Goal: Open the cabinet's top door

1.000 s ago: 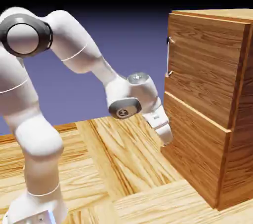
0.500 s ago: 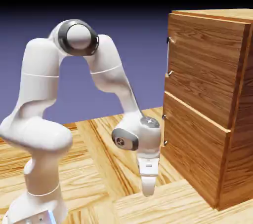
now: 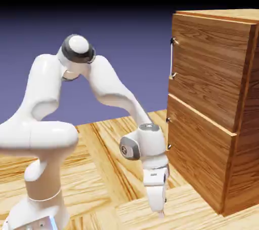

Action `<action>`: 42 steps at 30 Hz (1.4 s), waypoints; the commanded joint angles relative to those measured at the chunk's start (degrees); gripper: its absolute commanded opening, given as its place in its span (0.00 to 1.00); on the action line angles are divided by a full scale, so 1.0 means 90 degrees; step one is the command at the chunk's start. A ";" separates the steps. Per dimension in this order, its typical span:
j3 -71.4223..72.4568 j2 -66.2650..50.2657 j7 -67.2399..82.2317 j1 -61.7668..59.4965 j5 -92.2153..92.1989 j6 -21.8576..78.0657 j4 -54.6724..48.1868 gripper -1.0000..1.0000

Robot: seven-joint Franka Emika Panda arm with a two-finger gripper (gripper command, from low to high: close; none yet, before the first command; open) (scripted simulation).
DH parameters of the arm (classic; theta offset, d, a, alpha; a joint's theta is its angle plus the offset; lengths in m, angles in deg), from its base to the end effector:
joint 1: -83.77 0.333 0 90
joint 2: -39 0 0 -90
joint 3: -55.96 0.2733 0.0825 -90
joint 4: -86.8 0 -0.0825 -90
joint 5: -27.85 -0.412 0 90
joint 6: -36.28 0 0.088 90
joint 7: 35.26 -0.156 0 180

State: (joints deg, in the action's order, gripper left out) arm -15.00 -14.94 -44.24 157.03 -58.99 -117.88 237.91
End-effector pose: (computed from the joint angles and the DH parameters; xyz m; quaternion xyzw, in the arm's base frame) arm 0.3776 -0.2037 0.1054 0.7501 -0.6273 0.1825 0.1026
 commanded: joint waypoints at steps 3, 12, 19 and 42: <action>-0.0567 -0.0693 0.0268 0.0580 -0.0695 0.0159 -0.0079 0.50; -0.2269 -0.2769 0.1071 0.2321 -0.2777 0.0635 -0.0316 0.50; -0.3410 -0.4383 0.1603 0.3786 -0.4296 0.1089 -0.0760 0.50; -0.5098 -0.5147 0.3238 0.4556 -0.6407 0.3263 0.0513 0.00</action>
State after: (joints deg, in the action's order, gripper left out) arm -60.88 -61.26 -15.06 198.03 -116.74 -88.46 242.53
